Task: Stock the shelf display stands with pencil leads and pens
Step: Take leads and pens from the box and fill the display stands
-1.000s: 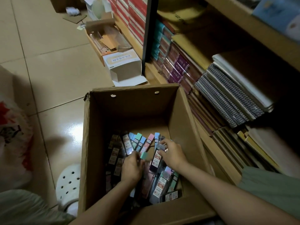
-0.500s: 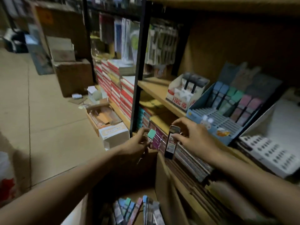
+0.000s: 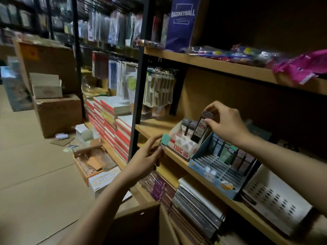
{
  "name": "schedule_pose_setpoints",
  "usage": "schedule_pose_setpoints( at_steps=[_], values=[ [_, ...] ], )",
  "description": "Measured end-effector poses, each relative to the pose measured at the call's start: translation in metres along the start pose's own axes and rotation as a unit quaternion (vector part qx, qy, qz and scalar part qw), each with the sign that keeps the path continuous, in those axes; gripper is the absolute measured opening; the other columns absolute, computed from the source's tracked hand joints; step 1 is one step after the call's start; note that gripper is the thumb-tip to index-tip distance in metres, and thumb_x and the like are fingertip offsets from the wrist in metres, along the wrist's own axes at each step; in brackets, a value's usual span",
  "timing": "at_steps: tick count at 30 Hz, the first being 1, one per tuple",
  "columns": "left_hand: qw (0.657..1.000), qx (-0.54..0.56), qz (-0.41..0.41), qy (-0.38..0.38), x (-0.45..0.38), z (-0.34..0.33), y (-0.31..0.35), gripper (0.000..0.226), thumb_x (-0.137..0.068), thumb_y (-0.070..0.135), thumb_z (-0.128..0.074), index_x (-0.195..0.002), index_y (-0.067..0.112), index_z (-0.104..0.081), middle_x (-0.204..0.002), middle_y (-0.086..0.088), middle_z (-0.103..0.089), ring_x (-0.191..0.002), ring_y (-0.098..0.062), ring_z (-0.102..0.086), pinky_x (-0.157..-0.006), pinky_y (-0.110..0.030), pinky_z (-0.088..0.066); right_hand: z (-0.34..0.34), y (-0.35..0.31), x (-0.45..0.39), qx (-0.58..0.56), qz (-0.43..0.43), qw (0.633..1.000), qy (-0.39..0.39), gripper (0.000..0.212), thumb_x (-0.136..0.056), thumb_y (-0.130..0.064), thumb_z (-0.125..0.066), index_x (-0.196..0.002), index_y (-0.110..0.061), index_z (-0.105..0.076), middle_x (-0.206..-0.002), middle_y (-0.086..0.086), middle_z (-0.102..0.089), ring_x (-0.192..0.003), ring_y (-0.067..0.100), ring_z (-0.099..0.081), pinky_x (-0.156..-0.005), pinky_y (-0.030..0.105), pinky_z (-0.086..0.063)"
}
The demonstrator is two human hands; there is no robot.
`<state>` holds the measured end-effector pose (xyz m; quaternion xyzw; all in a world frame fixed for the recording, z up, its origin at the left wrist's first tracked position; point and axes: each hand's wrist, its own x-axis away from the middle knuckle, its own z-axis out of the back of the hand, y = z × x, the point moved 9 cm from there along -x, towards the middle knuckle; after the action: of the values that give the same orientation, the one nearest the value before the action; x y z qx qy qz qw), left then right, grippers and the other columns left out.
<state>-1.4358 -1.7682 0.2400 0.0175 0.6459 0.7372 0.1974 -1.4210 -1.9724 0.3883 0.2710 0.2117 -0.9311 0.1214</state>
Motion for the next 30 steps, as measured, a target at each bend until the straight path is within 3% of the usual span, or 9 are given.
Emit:
schedule_pose_setpoints(
  at_steps=[2, 4, 7, 11, 19, 26, 30],
  values=[
    [1.0, 0.011, 0.004, 0.002, -0.006, 0.004, -0.002, 0.04, -0.1, 0.026, -0.045, -0.123, 0.058, -0.041, -0.114, -0.003, -0.061, -0.09, -0.026, -0.063, -0.08, -0.043, -0.055, -0.008, 0.007, -0.012, 0.008, -0.008, 1.0, 0.003, 0.02, -0.085, -0.012, -0.072, -0.095, -0.022, -0.058, -0.088, -0.008, -0.061, -0.077, -0.003, -0.056, -0.054, 0.005, -0.041],
    [0.999, 0.042, 0.002, 0.021, -0.011, 0.011, -0.002, 0.04, -0.1, 0.024, -0.046, -0.122, 0.057, -0.04, -0.111, -0.003, -0.061, -0.087, -0.023, -0.061, -0.078, -0.04, -0.055, -0.021, 0.011, -0.023, 0.016, -0.009, 1.0, 0.01, 0.019, -0.084, -0.011, -0.073, -0.094, -0.018, -0.059, -0.093, -0.001, -0.063, -0.08, 0.009, -0.059, -0.062, 0.008, -0.041],
    [0.996, 0.085, 0.009, 0.039, -0.021, 0.019, -0.006, 0.039, -0.099, 0.024, -0.048, -0.117, 0.058, -0.043, -0.11, -0.002, -0.061, -0.085, -0.021, -0.062, -0.073, -0.032, -0.053, -0.045, 0.013, -0.041, 0.032, -0.007, 0.999, 0.011, 0.015, -0.085, -0.01, -0.072, -0.095, -0.012, -0.061, -0.098, 0.005, -0.062, -0.089, 0.018, -0.059, -0.073, 0.023, -0.048],
    [0.992, 0.116, 0.025, 0.043, -0.03, 0.02, -0.021, 0.035, -0.099, 0.022, -0.049, -0.115, 0.053, -0.051, -0.107, -0.002, -0.067, -0.098, -0.023, -0.066, -0.078, -0.034, -0.057, -0.079, 0.017, -0.06, 0.055, -0.015, 0.998, -0.006, 0.015, -0.087, -0.015, -0.07, -0.097, -0.01, -0.061, -0.1, 0.005, -0.058, -0.091, 0.021, -0.057, -0.08, 0.037, -0.053],
    [0.985, 0.159, 0.055, 0.046, -0.044, 0.013, -0.049, 0.037, -0.097, 0.017, -0.053, -0.123, 0.043, -0.053, -0.096, -0.001, -0.068, -0.08, -0.008, -0.067, -0.068, -0.021, -0.054, -0.117, 0.036, -0.075, 0.117, -0.029, 0.991, -0.055, 0.017, -0.085, -0.021, -0.072, -0.098, -0.019, -0.062, -0.104, -0.001, -0.059, -0.097, 0.021, -0.059, -0.085, 0.036, -0.05],
    [0.985, 0.16, 0.057, 0.033, -0.045, -0.002, -0.048, 0.037, -0.097, 0.017, -0.053, -0.123, 0.043, -0.054, -0.096, 0.0, -0.068, -0.086, -0.012, -0.067, -0.074, -0.024, -0.055, -0.127, 0.043, -0.07, 0.198, -0.022, 0.979, -0.039, 0.018, -0.085, -0.026, -0.072, -0.098, -0.016, -0.066, -0.102, 0.001, -0.058, -0.093, 0.023, -0.06, -0.074, 0.032, -0.047],
    [0.988, 0.14, 0.052, 0.034, -0.044, -0.007, -0.046, 0.036, -0.097, 0.017, -0.052, -0.125, 0.04, -0.053, -0.097, 0.001, -0.068, -0.09, -0.014, -0.067, -0.08, -0.03, -0.057, -0.124, 0.038, -0.068, 0.219, -0.015, 0.975, -0.03, 0.03, -0.086, -0.028, -0.071, -0.113, -0.02, -0.061, -0.112, 0.001, -0.056, -0.1, 0.022, -0.06, -0.079, 0.035, -0.049]
  ],
)
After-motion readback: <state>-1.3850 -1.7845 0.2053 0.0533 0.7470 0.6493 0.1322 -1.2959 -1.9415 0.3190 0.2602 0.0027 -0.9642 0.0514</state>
